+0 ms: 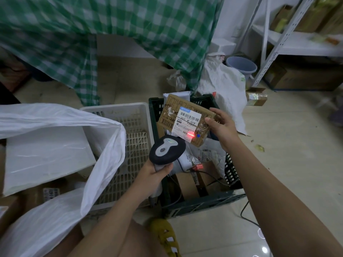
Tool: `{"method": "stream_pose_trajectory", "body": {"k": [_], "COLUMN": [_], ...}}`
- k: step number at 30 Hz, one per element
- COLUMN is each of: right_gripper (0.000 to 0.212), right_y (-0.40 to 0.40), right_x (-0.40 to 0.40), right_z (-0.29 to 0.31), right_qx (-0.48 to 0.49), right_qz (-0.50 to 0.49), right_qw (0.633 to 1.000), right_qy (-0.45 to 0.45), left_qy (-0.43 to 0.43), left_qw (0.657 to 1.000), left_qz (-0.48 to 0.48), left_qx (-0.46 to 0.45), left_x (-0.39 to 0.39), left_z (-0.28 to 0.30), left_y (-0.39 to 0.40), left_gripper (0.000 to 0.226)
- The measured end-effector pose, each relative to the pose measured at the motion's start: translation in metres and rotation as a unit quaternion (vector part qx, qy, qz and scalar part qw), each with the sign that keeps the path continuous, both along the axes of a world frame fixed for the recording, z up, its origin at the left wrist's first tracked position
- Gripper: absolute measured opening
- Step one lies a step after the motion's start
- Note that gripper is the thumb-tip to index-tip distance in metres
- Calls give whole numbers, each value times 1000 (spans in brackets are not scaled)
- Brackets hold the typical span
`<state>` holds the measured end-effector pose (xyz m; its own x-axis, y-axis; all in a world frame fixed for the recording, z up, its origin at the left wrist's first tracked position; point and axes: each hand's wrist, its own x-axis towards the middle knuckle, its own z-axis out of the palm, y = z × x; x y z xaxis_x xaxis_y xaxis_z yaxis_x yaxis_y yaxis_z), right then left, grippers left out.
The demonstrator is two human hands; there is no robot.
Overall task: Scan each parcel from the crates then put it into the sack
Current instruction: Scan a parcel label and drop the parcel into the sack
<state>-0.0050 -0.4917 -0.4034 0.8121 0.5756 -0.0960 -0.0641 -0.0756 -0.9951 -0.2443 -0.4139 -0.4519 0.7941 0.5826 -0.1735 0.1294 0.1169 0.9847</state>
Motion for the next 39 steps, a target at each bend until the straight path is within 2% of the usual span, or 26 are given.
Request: {"method": "stream_pose_trajectory", "body": {"k": [12,32,36,39], "right_gripper": [33,34,35,35], "right_y": [3,2,1,-1], "right_x": [0,5,4,-1], "right_z": [0,-2,-1,5], "right_qx": [-8,-10,-9,1], "right_qz": [13,15,10,11], "right_qw": [1000,1000,1000,1000], "right_qy": [-2,-11,-10,-14], "left_qy": [-23,2,-12,-26], "left_qw": [1000,1000,1000,999], "left_qz": [5,8,17,28], "left_qx": [-11,-17,-13,-9], "left_x": [0,2,-2,-5], "left_z": [-1,0,4,10], "left_y": [0,-2,-2,-5], "left_gripper": [48,37,51,43]}}
